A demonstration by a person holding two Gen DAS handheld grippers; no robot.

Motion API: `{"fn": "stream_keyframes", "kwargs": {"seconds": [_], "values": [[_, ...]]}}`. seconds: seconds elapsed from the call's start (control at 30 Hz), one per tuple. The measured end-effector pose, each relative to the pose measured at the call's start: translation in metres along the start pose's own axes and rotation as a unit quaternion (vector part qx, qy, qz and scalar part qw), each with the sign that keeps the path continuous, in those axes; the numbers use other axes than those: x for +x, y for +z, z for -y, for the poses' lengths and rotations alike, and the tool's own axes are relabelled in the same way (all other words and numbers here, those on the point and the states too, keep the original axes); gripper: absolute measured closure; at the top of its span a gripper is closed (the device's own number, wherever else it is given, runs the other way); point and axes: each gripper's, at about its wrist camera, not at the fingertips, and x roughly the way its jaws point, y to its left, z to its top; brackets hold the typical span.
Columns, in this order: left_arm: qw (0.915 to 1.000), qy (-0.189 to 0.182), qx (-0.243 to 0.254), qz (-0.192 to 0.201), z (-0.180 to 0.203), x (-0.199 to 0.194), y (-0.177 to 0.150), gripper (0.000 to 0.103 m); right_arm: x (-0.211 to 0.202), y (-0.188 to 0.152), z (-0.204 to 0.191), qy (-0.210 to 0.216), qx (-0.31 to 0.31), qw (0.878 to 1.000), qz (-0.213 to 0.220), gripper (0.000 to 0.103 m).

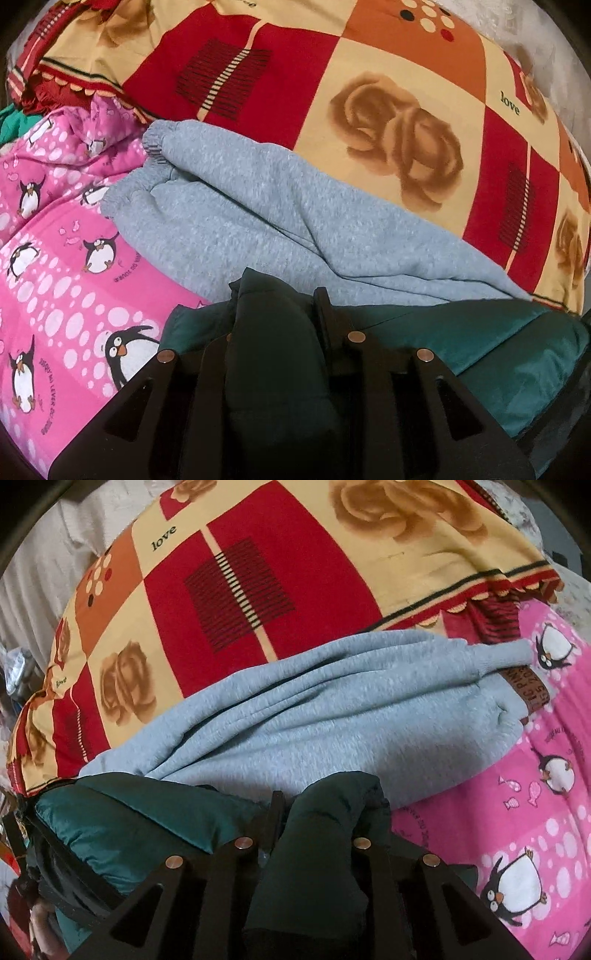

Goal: Fold large clothes
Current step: 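Lift the gripped jacket edge with both grippers and fold it over, then lay the folded jacket half down with both grippers and open them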

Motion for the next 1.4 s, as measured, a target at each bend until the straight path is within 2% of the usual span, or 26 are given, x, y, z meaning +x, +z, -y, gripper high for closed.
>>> {"fn": "stream_keyframes", "kwargs": {"seconds": [0.07,0.1,0.13,0.17,0.2,0.23,0.3,0.37,0.43,0.57,0.63,0.73,0.83,0.93,1.03,1.17,1.2,1.27,1.3,1.37,1.4], "values": [[0.9995,-0.01,-0.021,-0.021,-0.003,-0.004,0.007,0.079,-0.01,0.002,0.005,0.023,0.04,0.999,-0.004,0.076],[0.9989,-0.022,-0.031,-0.028,-0.006,-0.007,0.009,0.072,-0.015,0.004,0.007,0.043,0.059,0.997,-0.006,0.063],[0.9975,-0.042,-0.046,-0.034,-0.009,-0.01,0.012,0.057,-0.022,0.005,0.012,0.076,0.089,0.993,-0.005,0.054],[0.9949,-0.068,-0.063,-0.039,-0.014,-0.014,0.015,0.048,-0.029,0.006,0.014,0.11,0.115,0.987,-0.003,0.027],[0.9914,-0.096,-0.079,-0.041,-0.017,-0.019,0.019,0.034,-0.034,0.006,0.015,0.128,0.126,0.984,0.0,0.007],[0.9892,-0.11,-0.088,-0.04,-0.019,-0.024,0.022,0.031,-0.04,0.006,0.013,0.139,0.133,0.981,0.005,0.006],[0.9872,-0.124,-0.094,-0.034,-0.019,-0.035,0.027,0.03,-0.046,0.006,0.006,0.143,0.123,0.982,0.01,0.006],[0.9856,-0.135,-0.097,-0.03,-0.017,-0.042,0.031,0.029,-0.053,0.006,-0.003,0.132,0.103,0.986,0.023,0.006],[0.9835,-0.152,-0.097,-0.016,-0.016,-0.051,0.034,0.029,-0.059,0.007,-0.011,0.126,0.084,0.988,0.037,0.006],[0.9767,-0.187,-0.103,0.017,-0.02,-0.072,0.045,0.029,-0.073,0.012,-0.021,0.14,0.054,0.986,0.069,0.006],[0.9737,-0.196,-0.111,0.035,-0.026,-0.079,0.049,0.021,-0.078,0.014,-0.022,0.149,0.042,0.984,0.087,0.006],[0.972,-0.189,-0.119,0.073,-0.035,-0.09,0.054,0.02,-0.083,0.014,-0.024,0.158,0.036,0.981,0.104,0.006],[0.9748,-0.179,-0.108,0.079,-0.033,-0.09,0.053,0.02,-0.085,0.013,-0.026,0.153,0.029,0.982,0.109,0.006],[0.9812,-0.162,-0.072,0.077,-0.019,-0.086,0.047,0.02,-0.088,0.01,-0.035,0.132,0.0,0.984,0.123,0.006],[0.9892,-0.116,0.005,0.09,0.008,-0.081,0.039,0.02,-0.085,0.008,-0.053,0.094,-0.065,0.985,0.13,0.009],[0.9887,-0.023,0.112,0.097,0.041,-0.065,0.027,0.02,-0.057,0.004,-0.072,0.008,-0.133,0.988,0.073,0.022],[0.9878,0.012,0.128,0.089,0.045,-0.055,0.024,0.02,-0.047,0.001,-0.072,-0.006,-0.138,0.989,0.053,0.023],[0.9891,0.051,0.13,0.048,0.041,-0.033,0.02,0.02,-0.029,-0.001,-0.069,-0.032,-0.139,0.99,0.017,0.026],[0.9905,0.052,0.124,0.029,0.037,-0.025,0.019,0.02,-0.023,-0.002,-0.066,-0.038,-0.138,0.99,0.008,0.027],[0.9934,0.051,0.098,-0.033,0.023,0.001,0.014,0.02,-0.004,-0.006,-0.056,-0.048,-0.137,0.989,-0.026,0.027],[0.9938,0.047,0.088,-0.049,0.018,0.009,0.01,0.019,0.003,-0.008,-0.051,-0.052,-0.139,0.988,-0.036,0.026]]}}
